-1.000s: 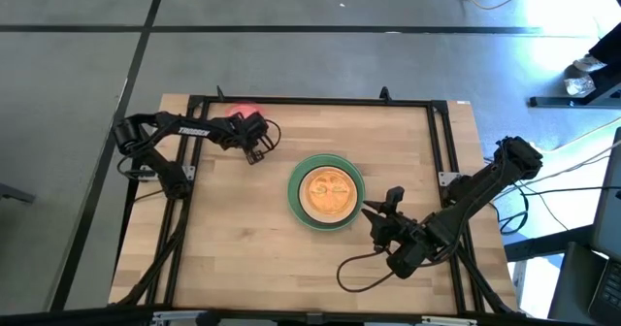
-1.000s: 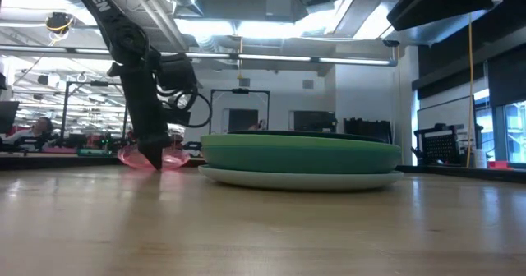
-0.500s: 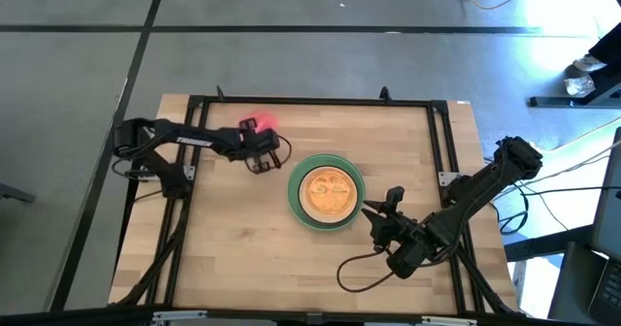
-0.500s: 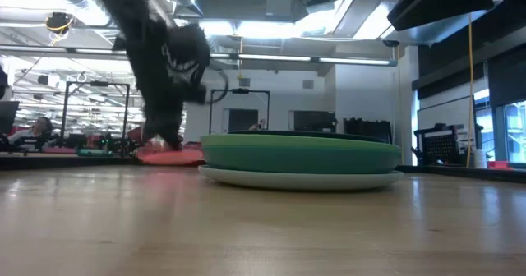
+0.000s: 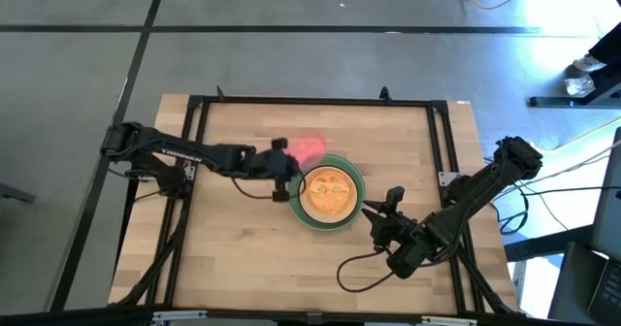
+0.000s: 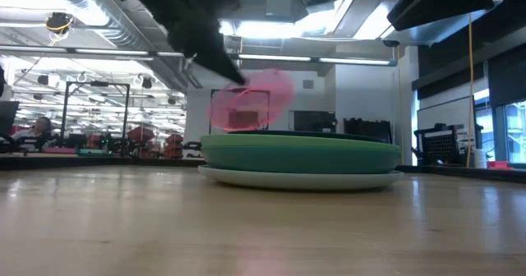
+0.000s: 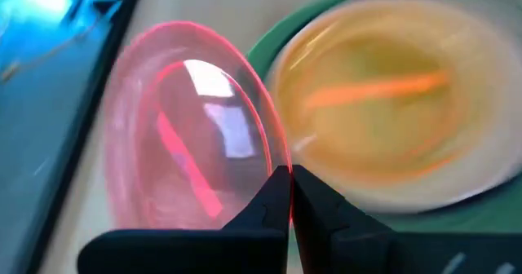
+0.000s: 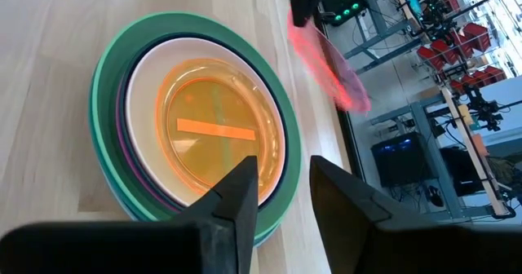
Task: Stack plastic plates
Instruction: Stack the transparent pink plate on top of the transparent orange plate, then return to Home Position
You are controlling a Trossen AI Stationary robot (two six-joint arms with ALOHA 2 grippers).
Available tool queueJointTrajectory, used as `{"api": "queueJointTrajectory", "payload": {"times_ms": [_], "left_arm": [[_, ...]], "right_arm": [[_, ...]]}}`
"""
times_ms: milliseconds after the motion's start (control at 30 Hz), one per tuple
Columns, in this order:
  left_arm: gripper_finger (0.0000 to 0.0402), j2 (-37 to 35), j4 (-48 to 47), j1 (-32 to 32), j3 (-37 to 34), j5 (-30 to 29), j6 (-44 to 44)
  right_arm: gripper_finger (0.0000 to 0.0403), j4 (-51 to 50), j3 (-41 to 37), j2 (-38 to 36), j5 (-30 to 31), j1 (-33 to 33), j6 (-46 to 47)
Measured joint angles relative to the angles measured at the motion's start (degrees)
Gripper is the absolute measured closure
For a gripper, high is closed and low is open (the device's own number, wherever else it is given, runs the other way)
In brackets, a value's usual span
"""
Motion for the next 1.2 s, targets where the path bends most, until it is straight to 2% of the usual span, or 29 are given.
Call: {"api": "queueJointTrajectory", "payload": {"times_ms": [267, 467, 833, 1200], "left_arm": [[0.0401, 1.23, 12.19, -6.93, -1.34, 8.52, 2.08], [0.0401, 4.82, 19.76, -9.52, -1.61, 13.90, 5.35], [0.0394, 10.48, 21.55, -8.78, -1.62, 10.08, 6.64], [0.0322, 10.60, 20.78, -8.79, -1.62, 10.39, 5.11]], "right_arm": [[0.0292, -0.05, 0.00, 0.00, -0.02, 0.00, 0.00], [0.0292, -0.34, 0.00, 0.00, 0.04, 0.00, 0.00], [0.0292, -0.54, 0.00, 0.00, -0.07, 0.00, 0.00], [0.0292, -0.33, 0.00, 0.00, -0.45, 0.00, 0.33]]}}
